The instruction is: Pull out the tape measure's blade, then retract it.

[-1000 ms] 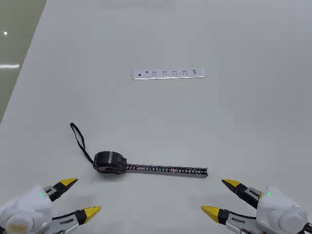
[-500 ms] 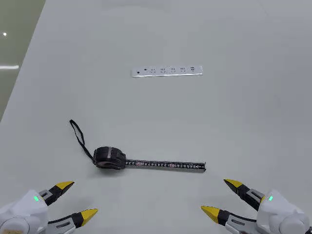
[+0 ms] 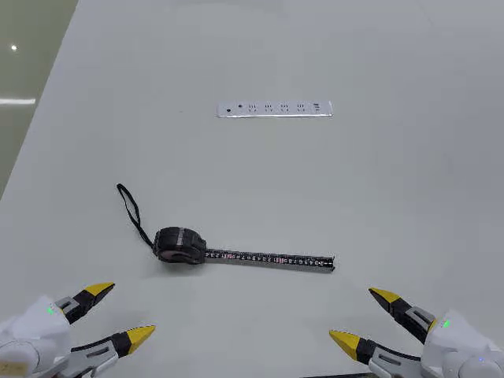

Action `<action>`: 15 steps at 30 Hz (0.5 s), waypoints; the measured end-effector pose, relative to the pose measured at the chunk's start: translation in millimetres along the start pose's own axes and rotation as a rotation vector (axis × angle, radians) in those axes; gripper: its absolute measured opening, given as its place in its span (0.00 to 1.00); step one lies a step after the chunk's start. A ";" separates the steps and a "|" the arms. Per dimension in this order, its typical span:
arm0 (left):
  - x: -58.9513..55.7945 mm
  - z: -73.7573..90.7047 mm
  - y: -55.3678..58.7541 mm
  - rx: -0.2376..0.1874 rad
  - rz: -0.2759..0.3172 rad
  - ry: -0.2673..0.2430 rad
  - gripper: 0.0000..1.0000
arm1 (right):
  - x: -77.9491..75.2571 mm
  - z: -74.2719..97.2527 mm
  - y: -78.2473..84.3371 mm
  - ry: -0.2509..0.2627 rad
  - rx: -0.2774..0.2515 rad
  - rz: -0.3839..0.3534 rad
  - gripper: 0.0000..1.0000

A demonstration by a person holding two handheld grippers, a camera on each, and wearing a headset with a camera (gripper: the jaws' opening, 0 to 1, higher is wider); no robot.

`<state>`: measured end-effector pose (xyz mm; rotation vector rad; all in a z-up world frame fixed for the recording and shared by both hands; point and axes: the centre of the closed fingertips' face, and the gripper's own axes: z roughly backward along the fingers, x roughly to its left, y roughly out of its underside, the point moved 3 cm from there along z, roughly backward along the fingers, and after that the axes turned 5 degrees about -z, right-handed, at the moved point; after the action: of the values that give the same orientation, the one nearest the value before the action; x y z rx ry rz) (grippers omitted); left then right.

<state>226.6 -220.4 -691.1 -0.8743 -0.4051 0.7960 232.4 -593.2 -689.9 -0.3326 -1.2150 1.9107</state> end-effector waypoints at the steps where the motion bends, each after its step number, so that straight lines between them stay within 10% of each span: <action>1: -0.4 0.3 1.2 0.000 0.007 -0.001 0.58 | 0.4 -0.3 0.1 0.000 0.000 -0.002 0.63; 15: -6.3 0.5 7.3 0.006 0.026 0.002 0.57 | 1.0 -2.8 -2.6 0.000 -0.012 -0.010 0.63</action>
<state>219.0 -222.1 -696.6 -0.8761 -0.3905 0.8195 234.9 -590.2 -688.9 -0.3327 -1.2266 1.8959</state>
